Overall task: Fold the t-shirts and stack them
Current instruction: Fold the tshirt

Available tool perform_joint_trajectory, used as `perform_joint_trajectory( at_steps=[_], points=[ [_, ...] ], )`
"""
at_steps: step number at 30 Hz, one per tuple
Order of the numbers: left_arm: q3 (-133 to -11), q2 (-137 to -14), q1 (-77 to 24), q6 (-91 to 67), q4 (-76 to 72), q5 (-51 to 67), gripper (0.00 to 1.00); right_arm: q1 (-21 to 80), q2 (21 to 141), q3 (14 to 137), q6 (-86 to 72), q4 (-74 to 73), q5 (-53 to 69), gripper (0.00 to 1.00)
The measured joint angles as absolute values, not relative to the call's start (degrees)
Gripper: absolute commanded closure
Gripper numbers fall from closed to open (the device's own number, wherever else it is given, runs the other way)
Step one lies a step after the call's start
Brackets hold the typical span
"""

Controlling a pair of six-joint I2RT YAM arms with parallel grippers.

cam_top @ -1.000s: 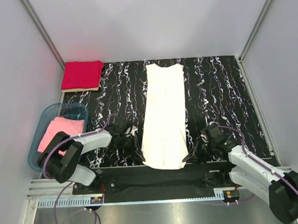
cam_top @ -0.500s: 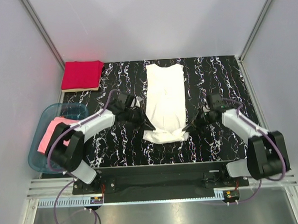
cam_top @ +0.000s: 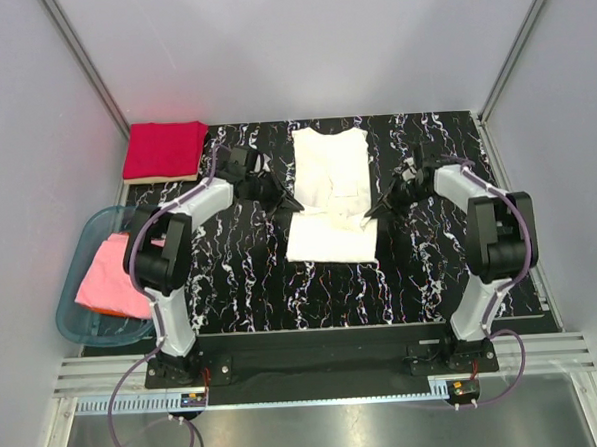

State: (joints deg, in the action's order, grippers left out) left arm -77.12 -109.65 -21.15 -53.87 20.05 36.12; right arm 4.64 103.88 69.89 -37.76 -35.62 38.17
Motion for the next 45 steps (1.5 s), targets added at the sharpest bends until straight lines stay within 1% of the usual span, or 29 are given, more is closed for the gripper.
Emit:
perform_joint_trajectory(
  at_steps=[8,25,28,30,31,32,33,34,35,36,38,39,40,42,45],
  points=[
    [-82.7,-115.2,-19.6,-55.1,20.2,35.8,1.00,3.5,112.3,79.7,-35.8,-36.4,40.8,1.00],
    [-88.4,-121.1,-17.2,-58.2,20.0,34.7,1.00,1.2,122.5,88.8,-33.2,-38.3,45.1,1.00],
    [-89.6,-122.7,-17.1,-58.5,19.9,34.7,1.00,0.9,123.7,89.9,-33.2,-38.5,45.6,0.98],
    [-90.1,-123.7,-17.1,-58.6,19.8,34.7,0.96,0.7,124.6,90.7,-33.2,-38.6,46.0,0.93],
    [-90.3,-124.2,-17.1,-58.6,19.8,34.7,0.93,0.7,125.1,91.0,-33.2,-38.7,46.1,0.90],
    [-90.3,-124.5,-17.1,-58.5,19.8,34.7,0.86,0.7,125.5,91.4,-33.2,-38.7,46.2,0.86],
    [-90.3,-124.7,-17.1,-58.5,19.9,34.7,0.82,0.7,125.9,91.7,-33.2,-38.9,46.2,0.75],
    [-90.3,-124.9,-17.1,-58.5,19.9,34.7,0.76,0.7,126.3,91.9,-33.3,-38.9,46.2,0.71],
    [-90.5,-125.1,-17.1,-58.1,20.2,34.5,0.66,0.7,126.7,92.4,-33.1,-39.0,46.2,0.67],
    [-91.1,-125.3,-17.1,-57.3,21.1,34.2,0.61,0.5,127.2,93.0,-32.9,-39.1,46.3,0.55],
    [-93.3,-125.7,-16.9,-55.3,23.2,32.9,0.55,-0.2,127.9,94.1,-32.6,-39.3,46.3,0.45],
    [-94.7,-125.8,-16.8,-53.8,24.6,32.0,0.50,-0.9,128.2,94.8,-32.4,-39.7,46.2,0.41],
    [-96.0,-125.7,-16.6,-52.2,25.5,31.2,0.49,-1.8,128.4,95.7,-32.0,-40.1,46.2,0.39],
    [-97.1,-124.8,-16.2,-49.2,25.9,30.0,0.49,-3.9,128.5,97.6,-31.1,-41.2,46.0,0.37],
    [-95.8,-121.4,-15.9,-46.2,27.3,29.3,0.50,-6.2,127.4,98.8,-29.7,-42.2,45.3,0.37]
  ],
)
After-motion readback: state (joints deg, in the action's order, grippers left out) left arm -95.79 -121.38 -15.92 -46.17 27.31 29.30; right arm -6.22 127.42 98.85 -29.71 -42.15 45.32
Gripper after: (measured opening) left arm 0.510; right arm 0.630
